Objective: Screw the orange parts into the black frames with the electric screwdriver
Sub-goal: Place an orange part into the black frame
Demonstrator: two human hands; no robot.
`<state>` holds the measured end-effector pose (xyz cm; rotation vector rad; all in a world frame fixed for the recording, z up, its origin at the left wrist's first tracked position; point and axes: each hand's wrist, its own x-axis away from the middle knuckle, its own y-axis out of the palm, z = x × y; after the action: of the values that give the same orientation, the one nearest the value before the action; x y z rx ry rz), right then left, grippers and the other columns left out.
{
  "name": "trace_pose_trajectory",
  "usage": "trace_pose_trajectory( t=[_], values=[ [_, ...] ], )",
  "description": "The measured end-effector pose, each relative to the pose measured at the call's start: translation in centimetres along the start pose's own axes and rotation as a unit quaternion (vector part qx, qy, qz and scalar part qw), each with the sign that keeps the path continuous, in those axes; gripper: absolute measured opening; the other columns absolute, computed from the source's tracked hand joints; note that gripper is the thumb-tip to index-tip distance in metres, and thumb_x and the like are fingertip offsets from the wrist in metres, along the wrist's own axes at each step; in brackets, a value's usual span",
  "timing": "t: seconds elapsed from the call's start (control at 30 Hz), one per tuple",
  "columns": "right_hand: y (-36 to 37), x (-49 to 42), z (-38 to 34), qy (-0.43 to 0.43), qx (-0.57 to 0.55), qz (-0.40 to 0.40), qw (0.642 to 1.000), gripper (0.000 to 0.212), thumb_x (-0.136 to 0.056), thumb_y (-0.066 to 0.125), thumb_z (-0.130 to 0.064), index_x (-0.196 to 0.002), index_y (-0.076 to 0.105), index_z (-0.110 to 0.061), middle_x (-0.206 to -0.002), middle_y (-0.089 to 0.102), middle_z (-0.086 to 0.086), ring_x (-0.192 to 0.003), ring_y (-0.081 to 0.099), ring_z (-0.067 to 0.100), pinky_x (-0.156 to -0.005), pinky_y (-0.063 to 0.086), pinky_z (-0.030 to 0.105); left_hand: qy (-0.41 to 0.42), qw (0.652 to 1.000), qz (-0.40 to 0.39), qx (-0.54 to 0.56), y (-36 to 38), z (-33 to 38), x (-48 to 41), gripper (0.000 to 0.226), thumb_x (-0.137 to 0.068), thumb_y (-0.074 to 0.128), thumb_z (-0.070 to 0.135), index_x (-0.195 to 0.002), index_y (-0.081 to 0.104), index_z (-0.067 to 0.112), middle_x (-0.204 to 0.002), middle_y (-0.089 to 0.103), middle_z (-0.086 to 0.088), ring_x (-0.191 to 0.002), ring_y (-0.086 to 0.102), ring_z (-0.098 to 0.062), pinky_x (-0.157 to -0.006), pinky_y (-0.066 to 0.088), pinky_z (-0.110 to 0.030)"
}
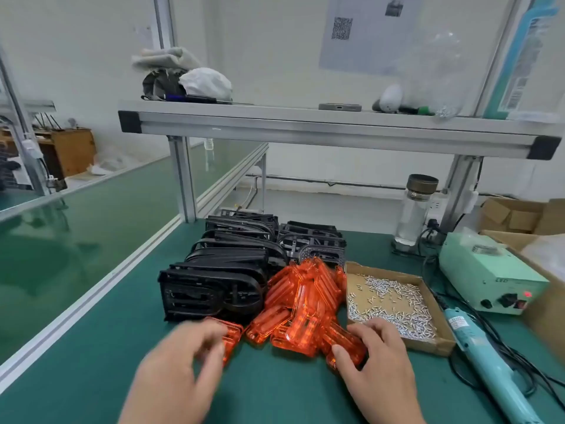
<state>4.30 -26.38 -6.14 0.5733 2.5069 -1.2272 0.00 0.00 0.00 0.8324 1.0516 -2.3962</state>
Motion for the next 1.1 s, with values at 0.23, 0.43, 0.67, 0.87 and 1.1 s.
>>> trace_pose_trajectory(
  t=[0.23,0.43,0.67,0.87,1.1],
  values=[
    [-0.4,0.1,-0.5,-0.037,0.044,-0.002,0.998,0.029,-0.077,0.076,-0.037,-0.103,0.072,-0.025,-0.096,0.053,-0.013,-0.093,0.045,0.009,-0.080,0.043,0.029,0.092,0.960,-0.122,-0.236,0.7,-4.4,-8.9,0.055,-0.058,0.089,0.014,-0.110,0.070,0.009,-0.103,0.066,-0.010,-0.094,0.061,-0.038,-0.082,0.050,-0.050],
    [-0.7,0.3,-0.8,-0.066,0.057,0.000,0.996,0.023,-0.078,0.074,-0.036,-0.099,0.073,-0.025,-0.100,0.064,-0.015,-0.089,0.047,0.013,-0.081,0.039,0.025,0.161,0.930,-0.172,-0.283,0.3,-4.9,-11.1,0.048,-0.047,0.094,0.016,-0.092,0.075,0.013,-0.081,0.067,-0.007,-0.070,0.063,-0.034,-0.067,0.054,-0.043],
    [-1.0,0.2,-0.6,-0.014,0.060,-0.047,0.997,0.039,-0.084,0.061,-0.054,-0.119,0.062,-0.037,-0.108,0.054,-0.018,-0.103,0.045,0.006,-0.089,0.035,0.021,0.275,0.882,-0.185,-0.335,0.0,-4.2,-11.5,0.035,-0.049,0.092,0.019,-0.075,0.069,0.011,-0.072,0.065,-0.005,-0.056,0.061,-0.029,-0.049,0.053,-0.034],
    [-1.1,0.2,-0.5,-0.026,0.056,-0.050,0.997,0.038,-0.083,0.065,-0.052,-0.119,0.063,-0.040,-0.109,0.055,-0.020,-0.105,0.045,0.005,-0.086,0.034,0.020,0.253,0.902,-0.178,-0.301,-0.1,-4.2,-11.5,0.027,-0.053,0.091,0.017,-0.072,0.072,0.015,-0.075,0.067,-0.001,-0.059,0.062,-0.026,-0.047,0.053,-0.034],
    [-1.1,0.1,-0.6,-0.018,0.054,-0.057,0.997,0.037,-0.081,0.065,-0.053,-0.115,0.065,-0.037,-0.102,0.052,-0.021,-0.098,0.041,0.000,-0.082,0.032,0.017,0.269,0.902,-0.158,-0.300,0.0,-3.9,-12.4,0.013,-0.064,0.081,0.011,-0.061,0.069,0.013,-0.063,0.061,-0.003,-0.053,0.060,-0.028,-0.046,0.051,-0.036]
  ],
)
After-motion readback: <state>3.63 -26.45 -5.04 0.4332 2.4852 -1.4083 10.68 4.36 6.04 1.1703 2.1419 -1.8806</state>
